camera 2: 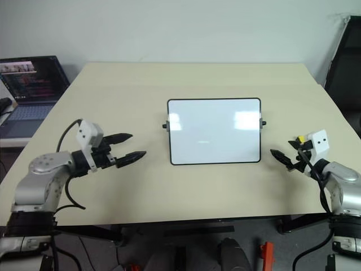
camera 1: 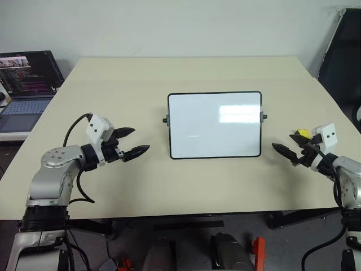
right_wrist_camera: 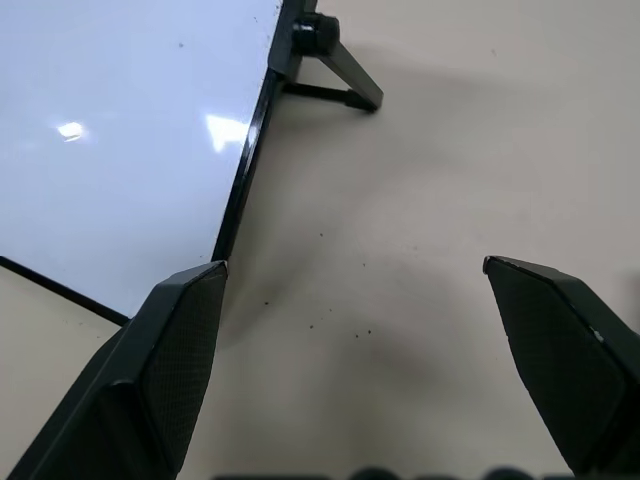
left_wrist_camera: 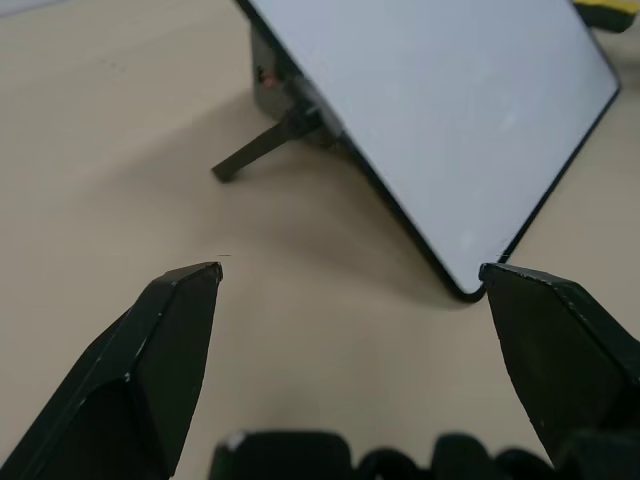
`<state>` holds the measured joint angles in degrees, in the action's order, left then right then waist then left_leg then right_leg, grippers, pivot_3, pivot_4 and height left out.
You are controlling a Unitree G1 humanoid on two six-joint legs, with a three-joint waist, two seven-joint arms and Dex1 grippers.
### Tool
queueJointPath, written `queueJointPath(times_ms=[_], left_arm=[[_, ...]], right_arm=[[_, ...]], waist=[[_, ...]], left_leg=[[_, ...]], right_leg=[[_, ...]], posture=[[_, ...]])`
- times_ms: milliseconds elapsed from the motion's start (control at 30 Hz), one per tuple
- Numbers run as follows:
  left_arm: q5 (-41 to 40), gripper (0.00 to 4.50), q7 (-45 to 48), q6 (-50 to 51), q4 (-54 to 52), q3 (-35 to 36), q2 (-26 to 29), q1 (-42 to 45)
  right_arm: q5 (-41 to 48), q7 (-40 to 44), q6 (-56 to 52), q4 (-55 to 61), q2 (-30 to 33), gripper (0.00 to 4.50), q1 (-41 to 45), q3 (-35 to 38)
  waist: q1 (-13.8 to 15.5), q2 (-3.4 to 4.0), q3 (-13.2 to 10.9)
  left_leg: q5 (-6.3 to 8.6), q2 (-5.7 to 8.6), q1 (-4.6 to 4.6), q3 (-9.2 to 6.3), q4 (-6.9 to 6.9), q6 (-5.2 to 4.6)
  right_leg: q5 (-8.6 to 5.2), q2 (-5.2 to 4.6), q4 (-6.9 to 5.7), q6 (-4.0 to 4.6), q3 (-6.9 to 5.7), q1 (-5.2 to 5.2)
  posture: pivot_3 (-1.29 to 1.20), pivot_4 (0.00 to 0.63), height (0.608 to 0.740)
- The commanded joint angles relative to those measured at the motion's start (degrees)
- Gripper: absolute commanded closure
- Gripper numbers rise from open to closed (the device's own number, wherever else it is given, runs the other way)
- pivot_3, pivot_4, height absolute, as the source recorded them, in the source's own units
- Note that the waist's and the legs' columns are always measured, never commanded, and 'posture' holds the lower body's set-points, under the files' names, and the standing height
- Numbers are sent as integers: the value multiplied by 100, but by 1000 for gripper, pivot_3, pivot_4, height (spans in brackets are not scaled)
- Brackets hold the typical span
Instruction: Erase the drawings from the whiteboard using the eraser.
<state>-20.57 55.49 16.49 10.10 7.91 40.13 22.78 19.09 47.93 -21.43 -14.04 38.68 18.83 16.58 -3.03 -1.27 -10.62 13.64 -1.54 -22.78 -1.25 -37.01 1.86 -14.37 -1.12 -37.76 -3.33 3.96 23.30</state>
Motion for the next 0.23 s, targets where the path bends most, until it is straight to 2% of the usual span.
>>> queueJointPath(times_ms=[33,133,233], left_arm=[[391,0,-591,-768,318,-107,-491,255],[452,0,-904,-871,373,-37,-784,128],[380,0,-774,-803,368,-81,-860,-33]], right_arm=[[-139,-207,499,-392,-114,22,185,-26],[-185,-304,607,-548,-247,22,18,-72],[-160,-234,632,-518,-280,22,-104,-118]], waist=[[27,-4,2],[45,-5,3],[29,-4,3]], left_leg=[[0,2,1,0,-1,0],[0,1,-1,2,0,0],[0,-1,-4,2,7,0]], right_leg=[[10,-2,2,11,1,-2],[11,-2,4,12,3,-2],[9,-2,-4,16,4,9]], posture=[[0,150,740],[0,150,740],[0,150,740]])
